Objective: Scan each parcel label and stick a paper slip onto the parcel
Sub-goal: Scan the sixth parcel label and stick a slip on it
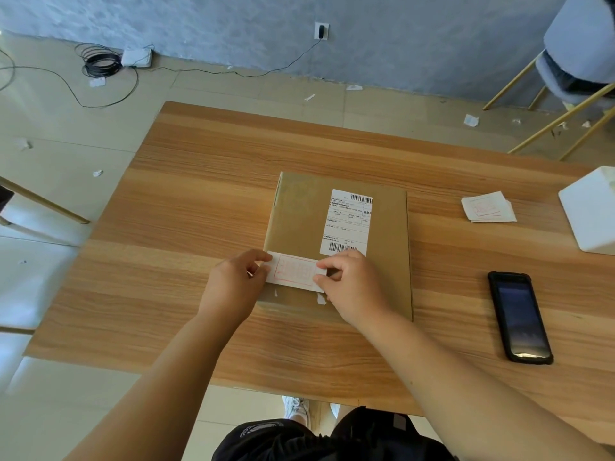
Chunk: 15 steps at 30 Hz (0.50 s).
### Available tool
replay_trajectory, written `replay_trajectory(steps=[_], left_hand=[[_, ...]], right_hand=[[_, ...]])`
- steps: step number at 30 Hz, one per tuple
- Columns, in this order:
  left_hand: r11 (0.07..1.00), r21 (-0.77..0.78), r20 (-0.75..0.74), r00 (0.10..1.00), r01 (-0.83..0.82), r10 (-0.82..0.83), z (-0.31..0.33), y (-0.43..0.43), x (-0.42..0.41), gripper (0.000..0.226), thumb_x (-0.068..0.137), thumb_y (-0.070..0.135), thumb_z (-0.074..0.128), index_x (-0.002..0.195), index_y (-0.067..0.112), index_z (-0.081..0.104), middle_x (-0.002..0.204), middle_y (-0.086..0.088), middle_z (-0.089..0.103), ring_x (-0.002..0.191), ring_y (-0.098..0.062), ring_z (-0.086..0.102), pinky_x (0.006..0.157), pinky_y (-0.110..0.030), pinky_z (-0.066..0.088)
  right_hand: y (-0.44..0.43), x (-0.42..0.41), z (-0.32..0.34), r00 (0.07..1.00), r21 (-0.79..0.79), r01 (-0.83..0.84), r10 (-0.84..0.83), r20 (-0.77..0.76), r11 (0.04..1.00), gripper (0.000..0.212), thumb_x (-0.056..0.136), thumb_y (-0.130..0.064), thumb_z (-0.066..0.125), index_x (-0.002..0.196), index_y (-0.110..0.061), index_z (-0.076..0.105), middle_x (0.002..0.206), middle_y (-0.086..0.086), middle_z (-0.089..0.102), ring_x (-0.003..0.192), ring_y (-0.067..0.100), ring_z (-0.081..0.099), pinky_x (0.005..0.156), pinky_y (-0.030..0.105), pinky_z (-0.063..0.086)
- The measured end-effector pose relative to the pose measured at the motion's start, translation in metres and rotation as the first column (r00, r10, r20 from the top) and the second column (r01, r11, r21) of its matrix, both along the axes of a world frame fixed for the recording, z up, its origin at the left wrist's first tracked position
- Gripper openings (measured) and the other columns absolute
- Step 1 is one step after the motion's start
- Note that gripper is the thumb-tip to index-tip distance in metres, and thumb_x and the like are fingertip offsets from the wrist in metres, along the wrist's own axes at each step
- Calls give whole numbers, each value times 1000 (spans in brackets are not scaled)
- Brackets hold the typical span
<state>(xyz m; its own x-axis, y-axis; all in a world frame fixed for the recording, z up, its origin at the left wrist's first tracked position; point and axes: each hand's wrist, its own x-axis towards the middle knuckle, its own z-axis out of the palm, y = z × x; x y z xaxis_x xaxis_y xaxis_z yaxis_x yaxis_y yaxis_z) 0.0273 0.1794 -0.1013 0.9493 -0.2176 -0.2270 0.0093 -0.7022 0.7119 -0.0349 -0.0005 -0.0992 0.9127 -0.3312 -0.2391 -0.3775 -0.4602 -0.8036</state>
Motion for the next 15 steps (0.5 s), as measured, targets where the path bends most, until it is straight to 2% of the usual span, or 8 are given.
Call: replay_trajectory(steps=[2,5,8,9,11,13,15], left_hand=[[999,30,47,998,33,-35,0,0,0,19,89,20,57,103,27,66,81,6,59,71,-6,53,57,-18,41],[995,70,118,990,72,-79,-1,2,1,21,87,19,59,106,24,68,77,10,52,68,-4,50,57,-19,41],[992,87,170,979,97,-110,-4,5,1,24,87,20,62,109,23,68,74,13,45,63,-2,47,59,-21,40],[992,82,172,979,99,-111,-5,6,1,25,87,20,62,111,24,68,75,12,45,64,-1,47,59,-21,40],[992,75,150,982,104,-114,-8,7,0,28,89,23,60,116,28,65,78,13,46,68,-1,49,61,-21,41],[991,64,118,985,116,-123,-11,9,-1,32,91,26,56,122,32,60,81,12,46,71,-1,49,64,-24,42],[990,51,101,985,134,-139,-14,12,-1,33,92,29,54,124,35,57,83,12,46,73,0,49,66,-24,41]], right_hand=[[0,2,0,1000,-56,-20,19,-17,998,22,85,-10,69,107,-9,69,102,-7,47,75,9,59,61,6,44],[-1,4,0,996,-157,-75,68,-52,985,25,87,-14,66,112,-11,67,107,-6,47,83,13,62,68,9,44],[0,4,3,989,-227,-138,121,-86,964,29,89,-18,63,118,-13,65,109,-6,47,88,18,63,78,27,51],[1,4,4,983,-289,-171,145,-112,942,32,90,-23,62,121,-17,63,109,-7,45,87,19,63,76,30,50],[0,3,5,973,-408,-224,180,-146,885,38,90,-34,61,126,-26,60,106,-9,41,82,15,60,66,26,43],[-3,-1,4,969,-432,-242,197,-146,869,44,88,-42,61,131,-31,56,103,-9,37,77,7,50,61,22,34],[-7,-7,0,968,-432,-248,208,-137,867,48,88,-45,61,133,-33,53,102,-7,33,79,7,42,62,21,32]])
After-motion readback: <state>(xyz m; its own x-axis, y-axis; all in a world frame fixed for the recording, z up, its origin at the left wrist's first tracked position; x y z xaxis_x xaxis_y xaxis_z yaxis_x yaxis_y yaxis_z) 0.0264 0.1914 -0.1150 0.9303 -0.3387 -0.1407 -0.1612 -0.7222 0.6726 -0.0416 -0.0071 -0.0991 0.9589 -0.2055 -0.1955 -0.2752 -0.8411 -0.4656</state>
